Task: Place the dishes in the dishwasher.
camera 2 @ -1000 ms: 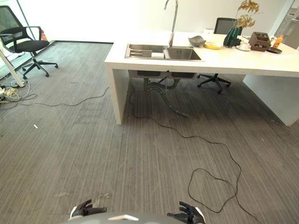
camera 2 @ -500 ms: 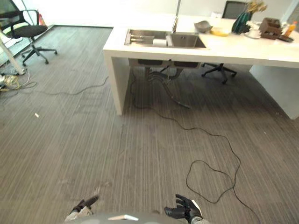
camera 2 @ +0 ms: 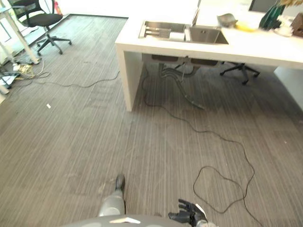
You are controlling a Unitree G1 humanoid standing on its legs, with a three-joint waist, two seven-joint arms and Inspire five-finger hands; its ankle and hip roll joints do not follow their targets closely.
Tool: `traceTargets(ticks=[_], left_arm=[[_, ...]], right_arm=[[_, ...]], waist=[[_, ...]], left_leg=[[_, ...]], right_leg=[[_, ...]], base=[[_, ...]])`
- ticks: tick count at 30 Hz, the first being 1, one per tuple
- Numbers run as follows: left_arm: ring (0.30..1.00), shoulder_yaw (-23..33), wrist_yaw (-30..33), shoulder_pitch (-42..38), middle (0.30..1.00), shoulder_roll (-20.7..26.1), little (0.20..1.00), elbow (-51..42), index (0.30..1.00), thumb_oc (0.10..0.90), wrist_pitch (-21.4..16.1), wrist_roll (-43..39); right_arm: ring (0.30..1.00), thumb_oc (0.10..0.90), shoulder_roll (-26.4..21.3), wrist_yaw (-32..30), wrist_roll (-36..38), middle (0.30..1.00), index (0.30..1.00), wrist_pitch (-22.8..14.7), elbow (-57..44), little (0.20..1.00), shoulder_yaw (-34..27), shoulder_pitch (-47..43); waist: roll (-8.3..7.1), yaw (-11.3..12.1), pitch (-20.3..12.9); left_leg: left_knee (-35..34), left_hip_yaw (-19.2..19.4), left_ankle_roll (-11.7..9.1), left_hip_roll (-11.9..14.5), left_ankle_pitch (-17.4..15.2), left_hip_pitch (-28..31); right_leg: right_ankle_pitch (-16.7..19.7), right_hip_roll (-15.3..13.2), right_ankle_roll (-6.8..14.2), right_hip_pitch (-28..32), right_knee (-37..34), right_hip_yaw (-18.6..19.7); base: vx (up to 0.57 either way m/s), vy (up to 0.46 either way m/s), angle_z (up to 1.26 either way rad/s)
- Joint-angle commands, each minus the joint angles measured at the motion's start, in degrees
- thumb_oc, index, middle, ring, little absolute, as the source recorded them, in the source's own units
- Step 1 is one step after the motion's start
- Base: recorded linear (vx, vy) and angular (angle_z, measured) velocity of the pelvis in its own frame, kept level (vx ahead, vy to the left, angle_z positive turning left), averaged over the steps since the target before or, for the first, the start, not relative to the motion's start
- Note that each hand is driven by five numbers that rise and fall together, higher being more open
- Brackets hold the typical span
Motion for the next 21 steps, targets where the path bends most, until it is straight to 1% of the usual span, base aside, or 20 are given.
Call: traceTargets(ticks=[1, 2, 3, 4, 5, 6, 7, 8, 9, 10, 11, 12, 14, 15, 16, 17, 18, 19, 20, 21], left_arm=[[0.9, -2.7, 0.6, -2.3, 0.9, -2.0, 0.9, -3.3, 0.9, 0.8, -2.3, 0.1], [0.9, -2.7, 0.6, -2.3, 0.9, -2.0, 0.9, -3.3, 0.9, 0.8, -2.3, 0.1], [0.9, -3.6, 0.6, -2.8, 0.9, -2.2, 0.9, -4.1, 0.9, 0.8, -2.4, 0.7], [0.9, -5.3, 0.2, -3.4, 0.9, -1.8, 0.9, -5.4, 0.9, 0.8, -2.9, 2.1], [0.9, -6.8, 0.6, -4.5, 0.9, -1.5, 0.9, -7.4, 0.9, 0.8, -3.7, 3.8], [0.9, -8.2, 1.2, -5.5, 0.9, -1.4, 0.9, -10.5, 0.9, 0.8, -4.5, 5.0], [0.9, -10.5, 2.6, -6.4, 0.9, -1.4, 0.9, -15.8, 0.9, 0.8, -5.8, 7.5], [0.9, -10.5, 2.7, -6.4, 0.9, -1.5, 0.9, -15.9, 0.9, 0.8, -5.7, 7.6], [0.9, -13.7, 3.9, -5.8, 0.9, -2.3, 0.9, -29.3, 0.9, 0.8, -8.2, 9.5], [0.9, -14.0, 2.5, -4.8, 0.9, -3.4, 0.9, -35.8, 0.9, 0.8, -8.4, 7.4], [0.9, -16.4, 2.5, -4.6, 0.9, -2.1, 0.9, -50.4, 0.9, 0.8, -8.5, 7.8], [0.9, -18.3, 2.5, -4.7, 0.9, -0.8, 0.9, -54.9, 0.9, 0.8, -8.3, 9.2], [0.9, -20.4, 5.2, -7.0, 0.9, 1.5, 0.9, -64.6, 0.9, 0.8, -8.6, 12.5], [0.9, -18.9, 11.1, -10.4, 0.9, 4.9, 0.9, -73.7, 0.9, 0.8, -6.8, 20.1], [0.9, -19.0, 11.4, -10.2, 0.9, 4.8, 0.9, -74.1, 0.9, 0.8, -6.4, 20.4], [0.9, -18.4, 17.1, -13.9, 0.9, 3.4, 0.9, -78.5, 0.9, 0.8, -3.2, 22.3], [0.9, -18.4, 17.3, -13.9, 0.9, 3.2, 0.9, -78.7, 0.9, 0.8, -2.9, 22.4], [0.9, -18.2, 19.2, -16.8, 0.9, 4.5, 0.9, -80.0, 0.9, 0.8, -1.1, 24.9], [0.9, -18.3, 20.3, -18.7, 0.9, 4.7, 0.9, -81.3, 0.9, 0.8, -0.3, 26.9], [0.9, -18.2, 22.0, -20.4, 0.9, 5.1, 0.9, -82.4, 0.9, 0.8, 0.5, 29.3]], right_arm=[[0.9, 0.8, 2.7, 1.0, 1.0, 0.9, 0.9, -2.7, -5.8, 0.9, 1.3, -0.1], [0.9, 0.8, 2.7, 1.0, 1.0, 0.9, 0.9, -2.7, -5.8, 0.9, 1.3, -0.1], [0.9, 0.8, 2.5, 1.2, 0.8, 0.9, 0.9, -2.6, -6.0, 0.9, 1.3, -0.3], [0.9, 0.8, 2.0, 0.7, 0.6, 0.9, 0.9, -2.5, -6.8, 0.9, 0.9, -0.9], [0.9, 0.8, 1.9, 0.6, 1.0, 0.9, 0.9, -2.4, -8.0, 0.9, 0.5, -1.3], [0.9, 0.8, 1.8, 0.1, 1.1, 0.9, 0.9, -2.9, -9.5, 0.9, 0.1, -1.5], [0.9, 0.8, 1.9, -0.2, 1.7, 0.9, 0.9, -3.0, -10.9, 0.9, -0.6, -1.7], [0.9, 0.8, 1.8, -0.2, 1.7, 0.9, 0.9, -2.9, -10.9, 0.9, -0.7, -1.7], [0.9, 0.8, 2.1, -1.5, 2.8, 0.9, 0.9, -3.6, -13.0, 0.9, -2.0, -1.4], [0.9, 0.8, 2.5, -0.8, 3.5, 0.9, 0.9, -3.2, -15.4, 0.9, -2.8, -0.5], [0.9, 0.8, 1.1, -0.6, 3.6, 0.9, 0.9, -3.3, -17.1, 0.9, -3.5, 1.2], [0.9, 0.8, 0.1, -0.4, 4.1, 0.9, 0.9, -3.3, -17.0, 0.9, -3.8, 2.0], [0.9, 0.8, -0.9, 0.1, 5.1, 0.9, 0.9, -3.1, -16.2, 0.9, -4.4, 3.1], [0.9, 0.8, -1.5, 1.3, 6.6, 0.9, 0.9, -2.9, -15.8, 0.9, -6.1, 4.5], [0.9, 0.8, -1.6, 1.4, 6.6, 0.9, 0.9, -2.9, -15.8, 0.9, -6.0, 4.5], [0.9, 0.8, -0.8, 1.6, 9.5, 0.9, 0.9, -3.5, -16.0, 0.9, -7.8, 4.8], [0.9, 0.8, -0.9, 1.6, 9.6, 0.9, 0.9, -3.5, -16.0, 0.9, -7.9, 4.8], [0.9, 0.8, -0.9, 1.7, 9.6, 0.9, 0.9, -3.3, -16.8, 0.9, -8.0, 5.1], [0.9, 0.8, -0.9, 1.7, 9.4, 0.9, 0.9, -3.4, -17.0, 0.9, -8.0, 5.5], [0.9, 0.8, -1.0, 1.9, 9.4, 0.9, 0.9, -3.3, -17.2, 0.9, -8.0, 5.5]], waist=[[-1.75, -0.4, -4.0], [-1.75, -0.4, -4.0], [-2.05, -0.8, -4.3], [-2.62, -1.5, -4.5], [-2.54, -1.9, -4.3], [-1.98, -2.8, -3.6], [-0.95, -3.6, -2.8], [-1.14, -3.6, -2.9], [-0.29, -4.1, -1.7], [0.25, -4.7, -0.9], [0.94, -7.0, 0.8], [1.34, -7.9, 1.6], [1.67, -9.6, 2.2], [0.97, -11.5, 1.8], [1.18, -11.5, 1.9], [0.76, -14.1, 1.6], [1.17, -13.8, 1.9], [1.37, -15.0, 2.0], [1.46, -15.8, 2.1], [1.73, -16.2, 2.0]], left_leg=[[0.6, 0.6, 3.7, -4.3, 4.7, -6.3], [0.6, 0.6, 3.7, -4.3, 4.7, -6.3], [0.6, 0.9, 4.5, -5.5, 4.0, -5.5], [0.6, 1.4, 6.4, -7.5, 2.1, -3.6], [0.6, 1.6, 7.2, -7.8, 0.9, -2.7], [0.6, 1.7, 7.9, -7.8, -0.2, -1.1], [0.6, 1.3, 8.3, -7.4, -1.3, 0.6], [0.6, 1.3, 8.4, -7.8, -1.6, 0.6], [0.6, 0.9, 9.0, -7.5, -2.7, 2.7], [0.6, 0.4, 9.4, -7.7, -3.7, 4.2], [0.6, -1.0, 9.6, -8.3, -6.0, 7.5], [0.6, -1.9, 9.7, -8.6, -6.6, 9.1], [0.6, -2.6, 9.1, -9.0, -8.4, 11.5], [0.6, -3.5, 8.3, -10.0, -10.8, 13.6], [0.6, -3.6, 8.2, -9.8, -11.1, 13.9], [0.6, -5.8, 7.8, -10.5, -13.2, 15.3], [0.6, -5.6, 7.8, -10.2, -13.6, 15.8], [0.6, -6.6, 7.5, -10.0, -14.8, 16.8], [0.6, -7.3, 7.1, -9.9, -15.6, 17.7], [0.6, -7.7, 6.7, -9.8, -16.6, 18.8]], right_leg=[[-6.7, -4.5, 7.5, 12.9, 7.1, -2.0], [-6.7, -4.5, 7.5, 12.9, 7.1, -2.0], [-4.2, -4.8, 8.4, 11.5, 10.1, -1.8], [3.1, -5.0, 10.7, 8.3, 18.0, -1.7], [7.3, -4.6, 12.1, 5.4, 23.6, -1.0], [10.7, -3.9, 13.4, 2.6, 30.1, -1.7], [12.4, -3.7, 14.1, -1.1, 36.5, -3.2], [12.0, -4.0, 14.1, -1.2, 36.8, -3.2], [14.1, -5.0, 14.4, -4.4, 42.3, -6.4], [13.9, -6.2, 14.3, -7.0, 44.4, -8.9], [9.3, -6.6, 12.8, -13.9, 44.2, -10.8], [7.1, -6.2, 12.0, -16.6, 42.0, -11.8], [4.7, -7.0, 10.5, -19.2, 32.7, -14.5], [5.9, -8.2, 10.4, -21.3, 19.8, -13.5], [5.9, -7.9, 10.4, -20.7, 19.3, -13.6], [9.1, -8.3, 11.5, -23.8, 10.9, -6.4], [9.2, -7.9, 11.6, -23.2, 10.4, -6.2], [11.0, -8.8, 12.8, -24.9, 7.0, -3.2], [11.9, -9.6, 13.5, -26.5, 5.5, -1.8], [12.5, -10.1, 14.0, -27.4, 3.5, -1.8]], base=[[0.39, 0.202, -0.39], [0.11, 0.074, -0.57], [0.28, 0.204, -0.51], [0.38, 0.274, -0.45], [0.36, 0.279, -0.08], [0.26, 0.222, 0.06], [0.18, 0.151, 0.01], [0.2, 0.174, 0.07], [0.21, 0.156, 0.4], [0.45, 0.243, 0.38], [0.48, 0.163, 0.22], [0.53, 0.108, -0.19], [0.5, -0.049, 0.05], [0.46, -0.105, 0.46], [0.62, -0.182, 0.51], [0.33, -0.083, 0.37], [0.46, -0.131, 0.31], [0.29, -0.088, 0.25], [0.41, -0.143, 0.35], [0.41, -0.145, 0.48]])
